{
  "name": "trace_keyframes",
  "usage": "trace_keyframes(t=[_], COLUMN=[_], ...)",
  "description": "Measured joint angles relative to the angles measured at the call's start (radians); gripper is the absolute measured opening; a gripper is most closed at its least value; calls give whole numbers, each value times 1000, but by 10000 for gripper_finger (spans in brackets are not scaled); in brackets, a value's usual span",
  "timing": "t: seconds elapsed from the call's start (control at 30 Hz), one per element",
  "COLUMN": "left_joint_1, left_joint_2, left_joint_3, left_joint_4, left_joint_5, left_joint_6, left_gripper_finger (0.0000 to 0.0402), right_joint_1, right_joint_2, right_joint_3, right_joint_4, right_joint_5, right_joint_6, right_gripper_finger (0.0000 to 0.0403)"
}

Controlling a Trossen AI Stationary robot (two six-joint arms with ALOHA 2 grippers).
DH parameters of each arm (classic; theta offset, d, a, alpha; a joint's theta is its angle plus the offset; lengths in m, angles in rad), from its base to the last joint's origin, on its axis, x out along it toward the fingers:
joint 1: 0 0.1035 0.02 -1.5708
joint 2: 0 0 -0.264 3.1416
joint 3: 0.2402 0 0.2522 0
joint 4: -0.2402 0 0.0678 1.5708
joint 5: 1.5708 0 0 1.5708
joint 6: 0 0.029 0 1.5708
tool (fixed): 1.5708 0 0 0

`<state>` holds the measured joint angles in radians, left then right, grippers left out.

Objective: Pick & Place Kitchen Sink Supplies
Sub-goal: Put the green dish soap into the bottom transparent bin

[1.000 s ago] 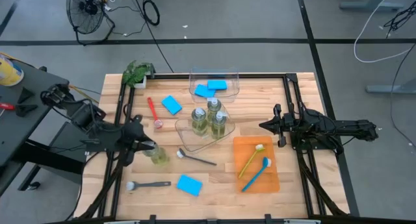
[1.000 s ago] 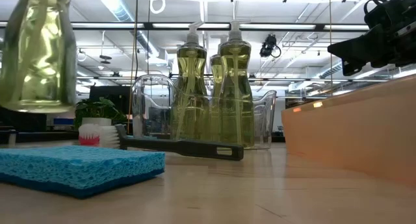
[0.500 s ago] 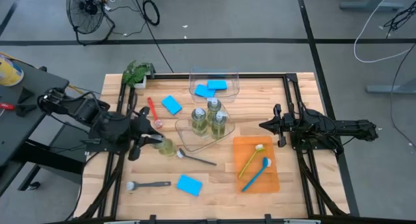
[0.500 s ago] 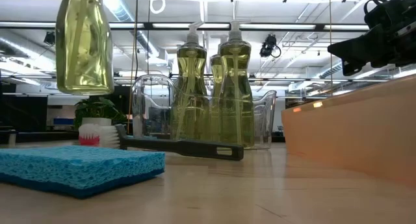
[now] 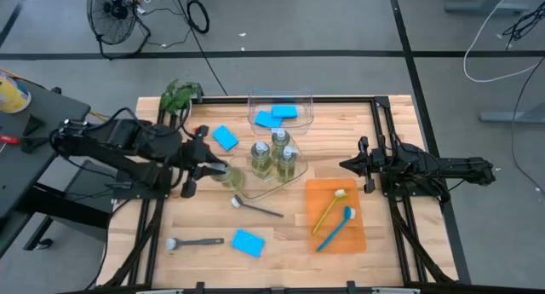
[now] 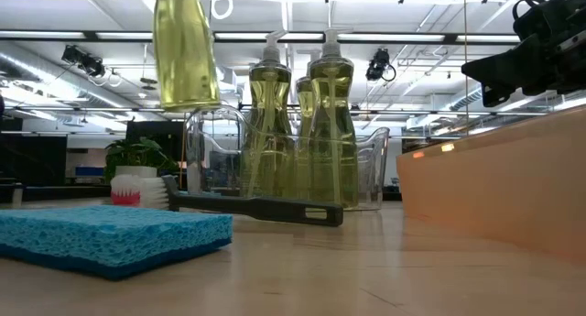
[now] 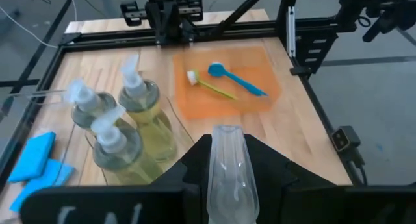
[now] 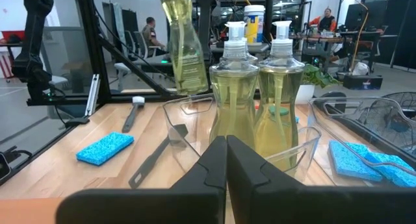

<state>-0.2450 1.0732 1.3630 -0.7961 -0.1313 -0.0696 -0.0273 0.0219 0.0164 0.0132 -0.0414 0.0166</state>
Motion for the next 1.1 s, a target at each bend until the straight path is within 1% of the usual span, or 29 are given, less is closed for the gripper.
trace_keyframes(t=[0.3,0.53,0.8,1.1], left_joint_1=[90,150,208,266], left_joint_2=[36,44,59,96], left_joint_3=[0,0,0,-1], left_joint_4=[64,93,106,164], left_joint_5=[101,153,171,267], left_joint_6=[39,87,165,221], left_gripper_finger=[75,75,75,75], right_joint_1=[0,0,0,0], right_joint_2=[0,0,0,0], right_joint_3=[0,0,0,0], right_joint_4=[0,0,0,0], right_joint_5=[0,0,0,0], right_joint_6=[0,0,0,0], right_gripper_finger=[7,7,7,7])
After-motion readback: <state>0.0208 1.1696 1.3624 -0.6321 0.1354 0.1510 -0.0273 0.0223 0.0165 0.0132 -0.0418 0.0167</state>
